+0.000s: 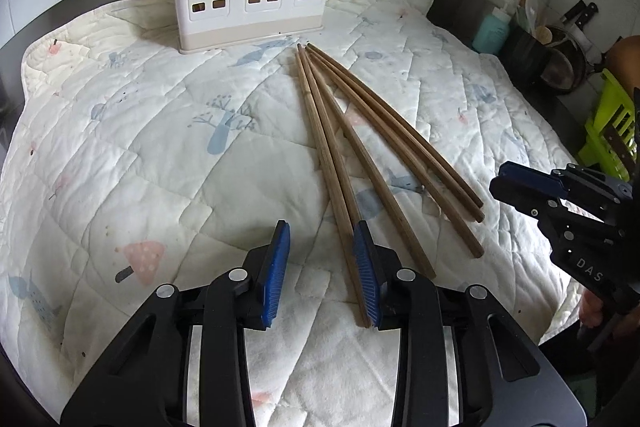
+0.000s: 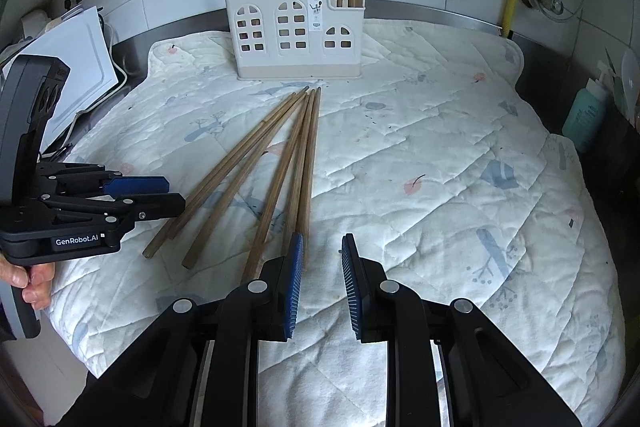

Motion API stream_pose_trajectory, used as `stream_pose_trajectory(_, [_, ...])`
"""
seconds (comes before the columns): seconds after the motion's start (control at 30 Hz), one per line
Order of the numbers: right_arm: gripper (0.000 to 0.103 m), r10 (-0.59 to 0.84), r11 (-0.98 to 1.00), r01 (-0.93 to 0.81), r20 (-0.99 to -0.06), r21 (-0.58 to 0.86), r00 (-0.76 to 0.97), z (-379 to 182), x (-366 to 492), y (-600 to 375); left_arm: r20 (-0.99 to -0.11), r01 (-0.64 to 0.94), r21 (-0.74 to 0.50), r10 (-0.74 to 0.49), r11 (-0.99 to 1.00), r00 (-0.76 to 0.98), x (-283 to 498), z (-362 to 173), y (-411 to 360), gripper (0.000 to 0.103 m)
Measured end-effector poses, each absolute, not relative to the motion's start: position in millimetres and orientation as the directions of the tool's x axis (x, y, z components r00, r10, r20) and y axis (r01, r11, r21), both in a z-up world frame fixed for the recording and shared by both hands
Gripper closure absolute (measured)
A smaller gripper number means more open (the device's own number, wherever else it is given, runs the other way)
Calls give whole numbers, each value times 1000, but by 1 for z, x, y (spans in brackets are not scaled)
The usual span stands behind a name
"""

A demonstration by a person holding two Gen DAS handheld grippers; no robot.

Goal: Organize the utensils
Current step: 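Withdraw both open grippers back over the remaining chopsticks, then close the left gripper on one chopstick while the right gripper grasps another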

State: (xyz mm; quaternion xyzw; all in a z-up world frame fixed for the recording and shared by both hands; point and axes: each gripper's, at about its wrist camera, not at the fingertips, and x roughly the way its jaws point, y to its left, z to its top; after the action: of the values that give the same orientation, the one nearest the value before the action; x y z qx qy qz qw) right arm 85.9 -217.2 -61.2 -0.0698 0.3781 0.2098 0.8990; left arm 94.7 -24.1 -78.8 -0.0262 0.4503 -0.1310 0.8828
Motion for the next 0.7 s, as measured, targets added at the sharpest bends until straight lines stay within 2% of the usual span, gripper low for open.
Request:
stream_pose_trajectory(0.13, [83,326,902,-431,-714,38,620,-64,87,-216,-788,203,-162,-250,966,563,96,-79,-29,78])
stream_pose_trajectory(0.57, [83,332,902,-430,-720,52,610,-70,89,-215,-787,188,-134,-220,973,576,100,-79,-34,78])
stream_pose_trajectory(0.63, [83,332,902,-429,-723,55,605,-72,91,-214,-785,195,-142,-230,971,576,100,-79,-37,87])
stream_pose_trajectory(0.7, [83,334,901,-429,-726,59,601,-73,92,-215,-788,184,-139,-221,973,575,103,-80,-37,88])
